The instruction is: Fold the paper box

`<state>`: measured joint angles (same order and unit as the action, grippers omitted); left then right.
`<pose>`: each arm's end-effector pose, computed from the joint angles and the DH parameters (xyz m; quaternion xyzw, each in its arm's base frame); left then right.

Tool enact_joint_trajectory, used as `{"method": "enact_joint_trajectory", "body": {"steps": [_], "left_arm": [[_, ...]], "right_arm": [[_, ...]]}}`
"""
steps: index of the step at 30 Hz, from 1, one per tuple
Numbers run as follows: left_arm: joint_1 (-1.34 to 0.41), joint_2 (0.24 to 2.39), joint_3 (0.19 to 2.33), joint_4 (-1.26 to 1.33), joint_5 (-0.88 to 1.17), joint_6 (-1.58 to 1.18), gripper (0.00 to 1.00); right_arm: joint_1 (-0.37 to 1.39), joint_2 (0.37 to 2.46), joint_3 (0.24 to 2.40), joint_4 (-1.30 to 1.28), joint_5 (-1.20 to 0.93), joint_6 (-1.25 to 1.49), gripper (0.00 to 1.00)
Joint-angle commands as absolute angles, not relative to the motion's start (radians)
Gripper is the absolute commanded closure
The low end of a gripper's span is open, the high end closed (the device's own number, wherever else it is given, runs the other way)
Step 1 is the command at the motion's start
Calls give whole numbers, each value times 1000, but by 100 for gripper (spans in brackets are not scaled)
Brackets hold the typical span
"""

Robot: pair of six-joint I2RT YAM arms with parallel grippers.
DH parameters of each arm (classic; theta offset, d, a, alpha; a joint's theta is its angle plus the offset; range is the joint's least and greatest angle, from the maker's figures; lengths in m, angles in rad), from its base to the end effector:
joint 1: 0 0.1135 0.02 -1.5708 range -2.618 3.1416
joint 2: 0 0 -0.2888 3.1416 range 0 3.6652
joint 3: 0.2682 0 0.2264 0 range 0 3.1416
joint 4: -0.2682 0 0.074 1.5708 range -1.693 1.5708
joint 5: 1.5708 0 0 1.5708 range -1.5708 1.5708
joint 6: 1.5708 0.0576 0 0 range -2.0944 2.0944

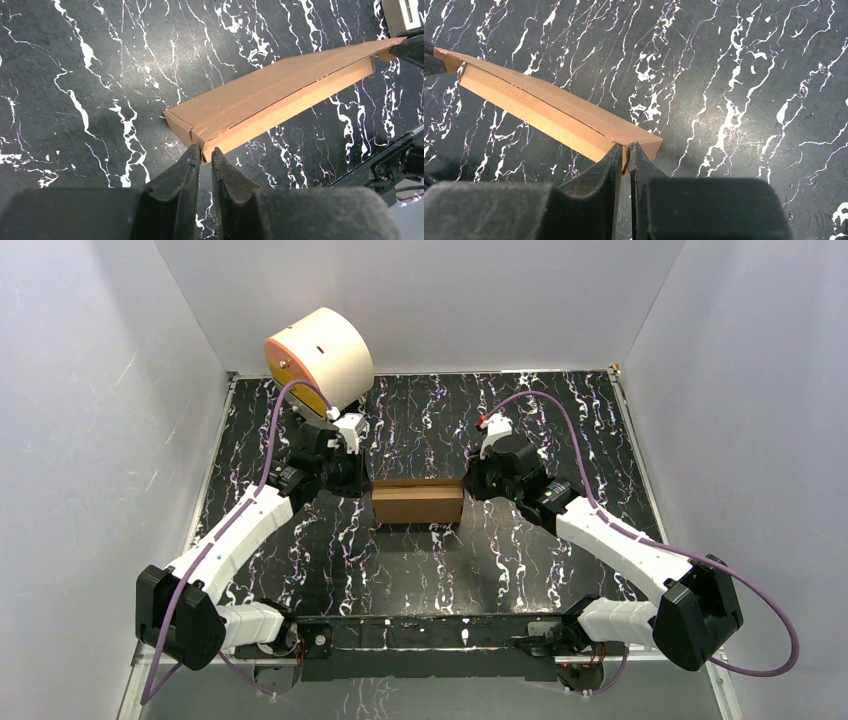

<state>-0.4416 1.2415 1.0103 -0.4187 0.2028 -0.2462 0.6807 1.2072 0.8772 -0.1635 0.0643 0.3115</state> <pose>0.2271 -0.1202 0.3162 0.1317 0.8826 -0.2344 0.3856 0.2036 0.1602 0.3072 -0.1413 0.8464 0.2198 0.4640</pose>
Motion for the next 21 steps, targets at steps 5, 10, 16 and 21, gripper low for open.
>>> {"method": "enact_joint_trajectory", "body": {"steps": [5, 10, 16, 21], "left_arm": [[-440, 1254, 1061, -422, 263, -256, 89], [-440, 1255, 1060, -420, 246, -258, 90], [-440, 1252, 1053, -427, 201, -252, 93], [-440, 1250, 1057, -440, 172, -238, 96]], "right_arm": [[681, 1216, 934, -138, 38, 340, 82], [682, 1219, 933, -128, 26, 348, 82], [682, 1219, 924, -123, 24, 369, 86], [681, 1218, 926, -123, 18, 388, 87]]}}
